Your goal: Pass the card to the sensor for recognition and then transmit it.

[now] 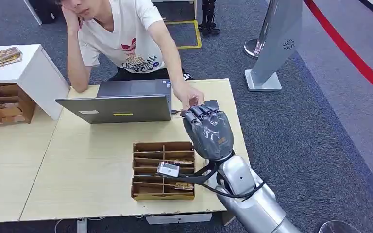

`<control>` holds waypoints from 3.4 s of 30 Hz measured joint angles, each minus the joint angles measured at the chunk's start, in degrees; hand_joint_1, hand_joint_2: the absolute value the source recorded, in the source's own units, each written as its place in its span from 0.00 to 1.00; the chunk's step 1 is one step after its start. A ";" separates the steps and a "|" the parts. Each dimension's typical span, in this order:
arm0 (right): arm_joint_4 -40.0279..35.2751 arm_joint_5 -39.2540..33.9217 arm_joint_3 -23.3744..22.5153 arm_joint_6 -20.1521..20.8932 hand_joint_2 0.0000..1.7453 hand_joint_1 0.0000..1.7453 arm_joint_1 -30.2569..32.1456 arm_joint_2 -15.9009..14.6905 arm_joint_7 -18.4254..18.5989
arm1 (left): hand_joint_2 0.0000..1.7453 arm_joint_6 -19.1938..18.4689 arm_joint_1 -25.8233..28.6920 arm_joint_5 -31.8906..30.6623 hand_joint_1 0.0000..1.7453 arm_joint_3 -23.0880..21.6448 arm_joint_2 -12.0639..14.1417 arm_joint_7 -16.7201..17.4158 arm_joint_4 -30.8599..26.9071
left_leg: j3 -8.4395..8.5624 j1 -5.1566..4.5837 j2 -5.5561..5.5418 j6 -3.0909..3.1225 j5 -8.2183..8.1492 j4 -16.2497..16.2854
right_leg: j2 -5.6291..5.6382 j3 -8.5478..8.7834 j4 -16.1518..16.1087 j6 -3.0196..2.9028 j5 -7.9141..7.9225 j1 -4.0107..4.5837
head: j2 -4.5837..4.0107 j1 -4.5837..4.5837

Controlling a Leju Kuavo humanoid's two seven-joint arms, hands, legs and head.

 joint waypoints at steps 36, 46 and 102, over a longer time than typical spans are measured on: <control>-20.30 -83.89 -15.04 30.93 1.00 1.00 19.97 -0.28 -8.42 | 1.00 3.10 0.83 2.95 0.00 1.14 -0.35 -1.09 -0.02 | -0.02 -0.01 -0.01 0.00 -0.03 0.01 | -0.01 -0.02 -0.03 0.01 -0.01 0.00 | 0.00 -0.02; -24.15 -75.16 -18.73 30.21 1.00 1.00 27.98 -6.17 -8.06 | 1.00 3.15 1.17 2.95 0.00 3.91 -0.46 -1.53 0.00 | -0.03 -0.01 -0.07 0.01 -0.05 0.01 | -0.08 -0.01 -0.05 0.03 -0.03 0.00 | 0.00 -0.02; 3.63 -50.33 -13.70 30.93 1.00 1.00 13.40 -5.09 2.19 | 1.00 1.05 0.78 2.47 0.00 4.61 -0.39 -0.72 0.00 | 0.00 -0.01 -0.03 0.04 0.02 0.00 | -0.06 0.02 -0.02 0.00 0.01 0.00 | 0.00 -0.02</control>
